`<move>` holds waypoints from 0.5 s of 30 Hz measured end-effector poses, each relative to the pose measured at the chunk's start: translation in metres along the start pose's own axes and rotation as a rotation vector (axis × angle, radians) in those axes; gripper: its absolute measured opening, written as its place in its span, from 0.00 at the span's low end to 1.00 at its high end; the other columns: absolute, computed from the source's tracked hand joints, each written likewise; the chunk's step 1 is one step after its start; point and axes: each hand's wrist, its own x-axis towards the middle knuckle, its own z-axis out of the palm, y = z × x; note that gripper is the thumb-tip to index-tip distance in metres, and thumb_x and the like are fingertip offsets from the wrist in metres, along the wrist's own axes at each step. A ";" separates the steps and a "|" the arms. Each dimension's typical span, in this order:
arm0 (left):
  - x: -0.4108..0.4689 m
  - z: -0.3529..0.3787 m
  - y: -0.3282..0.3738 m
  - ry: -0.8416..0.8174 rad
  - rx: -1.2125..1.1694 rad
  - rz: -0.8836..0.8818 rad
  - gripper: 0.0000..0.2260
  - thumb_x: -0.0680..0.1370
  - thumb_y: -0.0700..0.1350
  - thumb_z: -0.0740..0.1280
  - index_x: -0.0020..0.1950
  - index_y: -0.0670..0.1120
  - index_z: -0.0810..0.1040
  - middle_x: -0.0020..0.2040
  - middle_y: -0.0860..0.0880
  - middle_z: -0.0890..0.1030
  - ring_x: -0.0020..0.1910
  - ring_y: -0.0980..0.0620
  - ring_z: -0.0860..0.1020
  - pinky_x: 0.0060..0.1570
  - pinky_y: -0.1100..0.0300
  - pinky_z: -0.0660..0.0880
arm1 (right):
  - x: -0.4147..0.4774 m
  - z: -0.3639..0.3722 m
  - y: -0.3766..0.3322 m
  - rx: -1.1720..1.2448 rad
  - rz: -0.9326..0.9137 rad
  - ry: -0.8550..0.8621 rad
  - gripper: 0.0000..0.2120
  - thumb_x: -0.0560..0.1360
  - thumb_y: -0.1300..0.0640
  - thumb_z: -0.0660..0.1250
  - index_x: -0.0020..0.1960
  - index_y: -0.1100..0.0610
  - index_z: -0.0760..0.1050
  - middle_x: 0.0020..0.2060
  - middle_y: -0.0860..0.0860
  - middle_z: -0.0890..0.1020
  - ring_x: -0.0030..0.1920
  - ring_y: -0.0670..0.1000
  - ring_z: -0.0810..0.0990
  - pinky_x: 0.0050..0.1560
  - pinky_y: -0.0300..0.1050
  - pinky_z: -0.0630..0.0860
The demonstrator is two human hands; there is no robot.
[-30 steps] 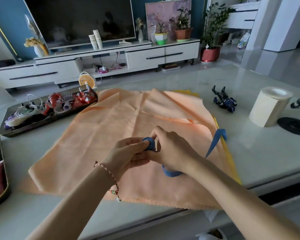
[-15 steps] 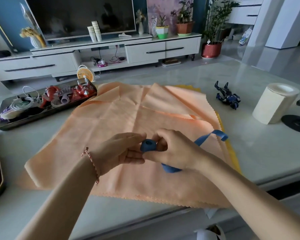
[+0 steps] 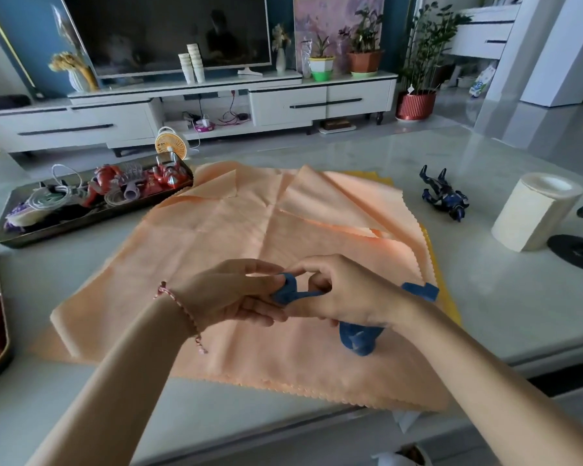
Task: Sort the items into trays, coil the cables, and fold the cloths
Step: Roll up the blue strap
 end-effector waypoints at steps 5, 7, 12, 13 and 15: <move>0.004 0.009 -0.006 0.182 -0.107 0.082 0.16 0.73 0.46 0.68 0.57 0.40 0.76 0.45 0.41 0.84 0.37 0.51 0.82 0.36 0.60 0.81 | 0.002 0.013 0.001 -0.208 -0.006 0.277 0.14 0.69 0.45 0.72 0.45 0.48 0.68 0.30 0.45 0.77 0.29 0.44 0.76 0.30 0.41 0.71; 0.007 0.021 -0.012 0.201 -0.272 0.103 0.14 0.74 0.45 0.68 0.55 0.39 0.78 0.46 0.41 0.83 0.38 0.50 0.81 0.35 0.60 0.80 | 0.003 0.017 0.002 -0.345 -0.023 0.368 0.17 0.69 0.42 0.70 0.44 0.50 0.65 0.30 0.45 0.76 0.29 0.45 0.74 0.28 0.39 0.65; 0.010 0.032 -0.015 0.213 -0.379 0.101 0.06 0.77 0.39 0.65 0.51 0.39 0.77 0.36 0.45 0.83 0.29 0.54 0.80 0.32 0.61 0.80 | 0.004 0.015 -0.002 -0.398 -0.016 0.296 0.17 0.70 0.44 0.70 0.50 0.50 0.68 0.28 0.43 0.71 0.28 0.44 0.71 0.28 0.38 0.62; 0.009 0.029 -0.014 0.175 -0.335 0.067 0.06 0.76 0.39 0.65 0.52 0.39 0.77 0.35 0.45 0.83 0.29 0.54 0.80 0.31 0.61 0.80 | 0.003 0.013 -0.002 -0.298 0.003 0.221 0.16 0.70 0.46 0.71 0.52 0.50 0.70 0.28 0.43 0.72 0.28 0.43 0.72 0.29 0.38 0.65; 0.005 0.020 -0.009 0.072 -0.206 0.000 0.09 0.74 0.40 0.66 0.53 0.40 0.77 0.36 0.45 0.83 0.29 0.53 0.81 0.31 0.62 0.79 | -0.001 0.006 -0.003 -0.122 0.015 0.068 0.15 0.70 0.50 0.73 0.54 0.49 0.74 0.26 0.45 0.76 0.26 0.45 0.75 0.30 0.40 0.71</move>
